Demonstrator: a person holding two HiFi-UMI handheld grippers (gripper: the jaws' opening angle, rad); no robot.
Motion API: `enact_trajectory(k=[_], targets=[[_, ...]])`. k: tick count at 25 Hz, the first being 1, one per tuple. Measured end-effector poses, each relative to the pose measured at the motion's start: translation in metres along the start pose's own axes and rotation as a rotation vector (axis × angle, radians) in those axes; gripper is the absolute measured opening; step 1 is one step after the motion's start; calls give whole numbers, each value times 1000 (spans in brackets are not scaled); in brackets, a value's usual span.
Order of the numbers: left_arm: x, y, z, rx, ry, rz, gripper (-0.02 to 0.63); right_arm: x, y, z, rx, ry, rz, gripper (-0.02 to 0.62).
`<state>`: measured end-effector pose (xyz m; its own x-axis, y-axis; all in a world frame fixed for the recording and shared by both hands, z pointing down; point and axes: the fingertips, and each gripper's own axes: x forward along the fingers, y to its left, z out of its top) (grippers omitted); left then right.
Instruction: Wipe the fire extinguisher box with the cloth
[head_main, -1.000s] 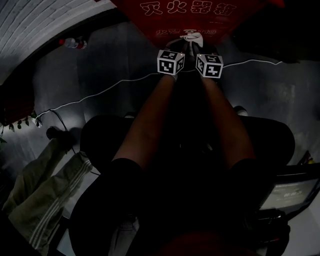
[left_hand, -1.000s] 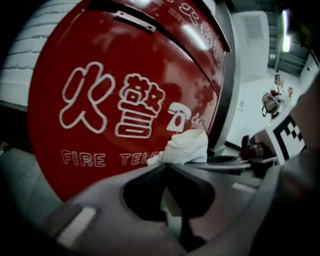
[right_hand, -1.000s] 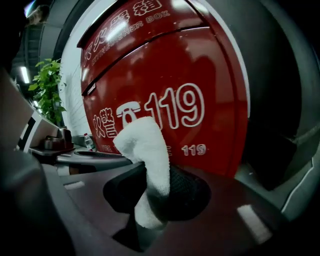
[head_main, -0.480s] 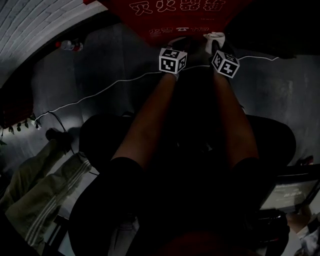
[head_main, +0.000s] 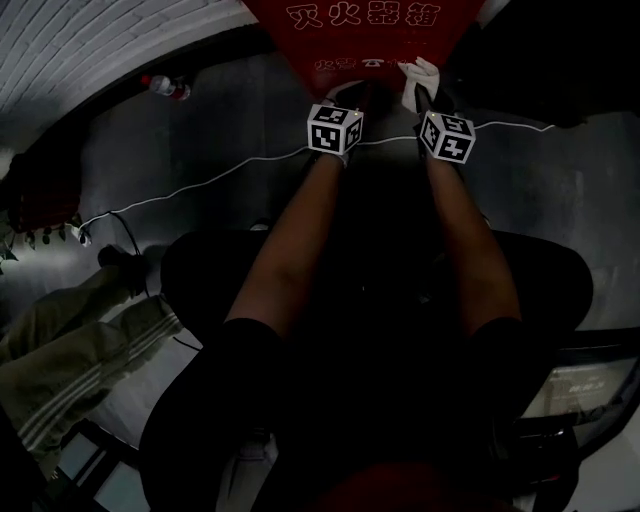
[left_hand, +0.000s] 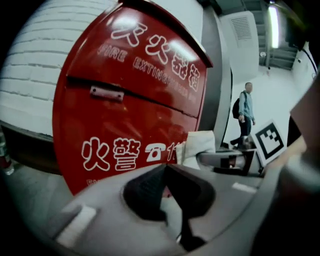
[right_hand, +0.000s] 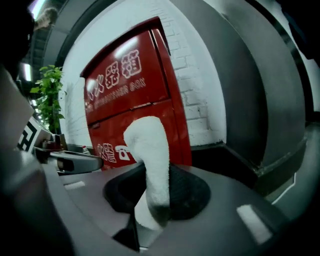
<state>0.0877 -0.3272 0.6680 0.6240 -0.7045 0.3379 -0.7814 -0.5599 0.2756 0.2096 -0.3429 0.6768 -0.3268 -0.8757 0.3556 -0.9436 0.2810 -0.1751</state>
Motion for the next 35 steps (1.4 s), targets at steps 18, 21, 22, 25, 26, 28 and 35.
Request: enact_trajectory(k=[18, 21, 22, 25, 26, 28, 35], targets=[[-181, -61, 183, 84, -319, 16, 3, -153, 141, 188, -184, -313, 393, 106], [-213, -74, 219, 125, -368, -4, 3, -170, 164, 208, -175, -303, 457, 104], [-221, -77, 225, 142, -369, -10, 3, -176, 172, 211, -180, -292, 479, 104], [-240, -84, 243, 215, -342, -17, 3, -193, 192, 222, -215, -281, 528, 104], [-247, -87, 249, 244, -328, -22, 3, -199, 199, 227, -230, -284, 545, 104], [-263, -96, 260, 280, -324, -44, 3, -210, 213, 237, -258, -288, 576, 104], [-260, -112, 232, 221, -310, -107, 3, -222, 228, 250, -250, -303, 606, 106]])
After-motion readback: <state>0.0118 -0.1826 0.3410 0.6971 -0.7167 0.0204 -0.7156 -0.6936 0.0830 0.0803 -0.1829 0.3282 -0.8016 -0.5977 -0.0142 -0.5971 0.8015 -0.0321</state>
